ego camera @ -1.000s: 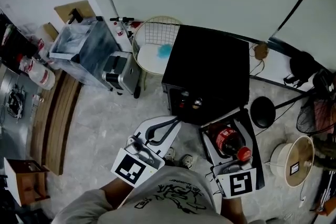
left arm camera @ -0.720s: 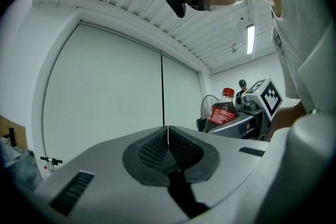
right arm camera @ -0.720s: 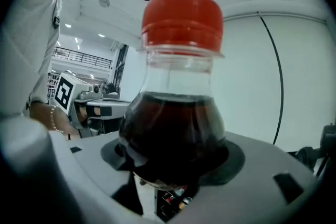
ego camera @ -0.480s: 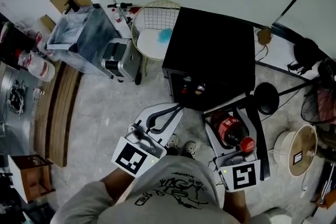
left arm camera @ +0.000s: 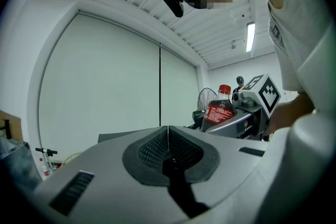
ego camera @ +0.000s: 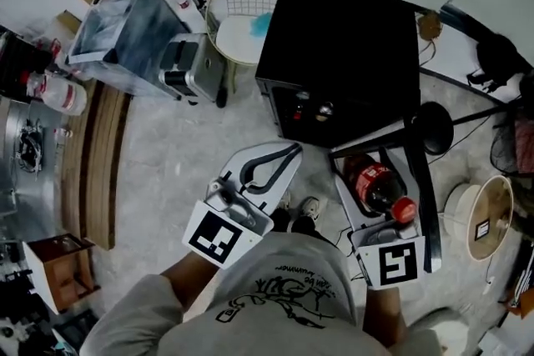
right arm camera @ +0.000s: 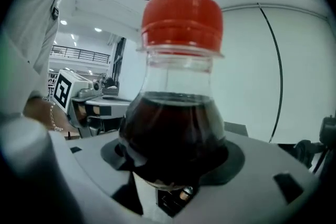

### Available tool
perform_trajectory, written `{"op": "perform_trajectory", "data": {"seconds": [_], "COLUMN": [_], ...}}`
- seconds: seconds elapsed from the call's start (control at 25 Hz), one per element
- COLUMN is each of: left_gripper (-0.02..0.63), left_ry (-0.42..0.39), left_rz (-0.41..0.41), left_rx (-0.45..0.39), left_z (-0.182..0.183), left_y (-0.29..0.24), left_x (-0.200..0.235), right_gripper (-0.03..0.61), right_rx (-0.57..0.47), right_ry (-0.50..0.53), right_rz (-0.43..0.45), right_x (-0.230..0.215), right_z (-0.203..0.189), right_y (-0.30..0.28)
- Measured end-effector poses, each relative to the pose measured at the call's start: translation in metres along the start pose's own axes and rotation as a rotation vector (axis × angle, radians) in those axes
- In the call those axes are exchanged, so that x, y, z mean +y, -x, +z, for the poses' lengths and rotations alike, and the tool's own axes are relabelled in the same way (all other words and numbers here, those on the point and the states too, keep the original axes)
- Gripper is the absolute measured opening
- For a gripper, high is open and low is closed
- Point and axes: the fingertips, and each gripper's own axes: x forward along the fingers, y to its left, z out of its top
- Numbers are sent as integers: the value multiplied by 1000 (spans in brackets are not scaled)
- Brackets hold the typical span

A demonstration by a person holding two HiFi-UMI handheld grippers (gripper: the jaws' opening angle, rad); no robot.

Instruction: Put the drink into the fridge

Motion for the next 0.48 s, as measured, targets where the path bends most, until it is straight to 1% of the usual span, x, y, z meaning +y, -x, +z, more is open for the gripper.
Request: {"op": "perform_trajectory", "data": {"seconds": [0.16, 0.48], "left_gripper": [21, 21], "left_ry": [-6, 1], "left_rz": [-2, -12], "left_rx": [5, 28], "left_z": [-8, -27], "left_y": [-10, -18], "left_x": [1, -2], "right_gripper": [311, 311], "right_rx": [14, 58], "right_ry": [2, -14], "right_rz": [-1, 6], "right_x": [-6, -5], "right_z": [-10, -35], "right_y": [-6, -11]}}
